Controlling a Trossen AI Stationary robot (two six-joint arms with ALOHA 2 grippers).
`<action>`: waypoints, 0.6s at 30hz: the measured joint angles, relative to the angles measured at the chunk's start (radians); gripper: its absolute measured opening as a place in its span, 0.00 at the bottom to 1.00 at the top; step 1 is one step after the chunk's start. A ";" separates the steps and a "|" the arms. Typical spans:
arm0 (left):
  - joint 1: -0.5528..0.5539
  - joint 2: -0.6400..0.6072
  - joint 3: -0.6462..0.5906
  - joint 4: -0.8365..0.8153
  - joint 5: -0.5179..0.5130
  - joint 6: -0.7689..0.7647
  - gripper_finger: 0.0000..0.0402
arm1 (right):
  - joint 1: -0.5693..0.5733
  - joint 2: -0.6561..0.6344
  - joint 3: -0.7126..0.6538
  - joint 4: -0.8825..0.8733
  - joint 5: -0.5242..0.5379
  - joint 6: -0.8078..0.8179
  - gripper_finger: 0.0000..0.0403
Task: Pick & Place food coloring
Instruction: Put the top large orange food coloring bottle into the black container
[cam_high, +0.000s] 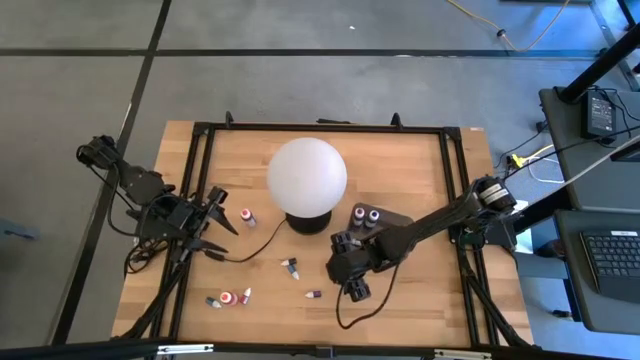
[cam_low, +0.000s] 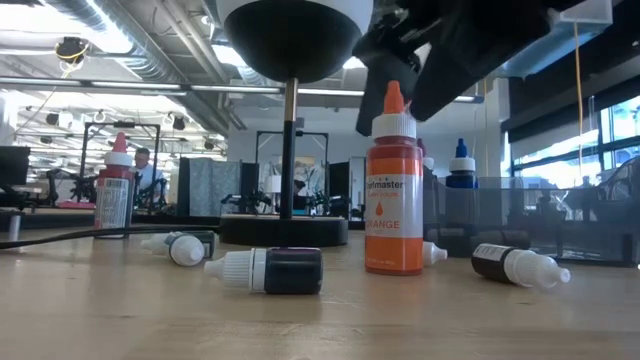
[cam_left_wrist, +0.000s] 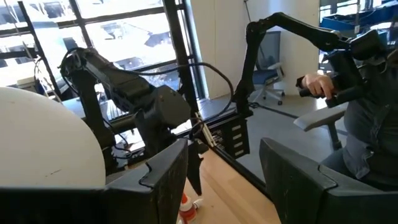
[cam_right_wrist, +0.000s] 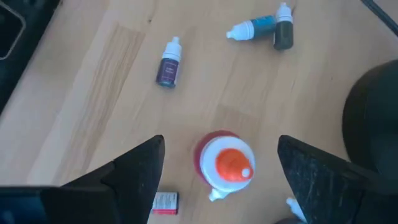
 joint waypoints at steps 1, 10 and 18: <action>0.000 0.000 0.000 0.000 0.000 0.000 0.49 | -0.001 0.001 0.000 -0.005 0.000 0.005 0.78; 0.000 0.000 0.000 0.000 -0.001 0.001 0.49 | -0.009 0.001 -0.002 -0.024 -0.011 0.024 0.63; 0.000 0.000 0.000 0.000 -0.002 0.003 0.49 | -0.014 0.001 -0.003 -0.026 -0.020 0.018 0.50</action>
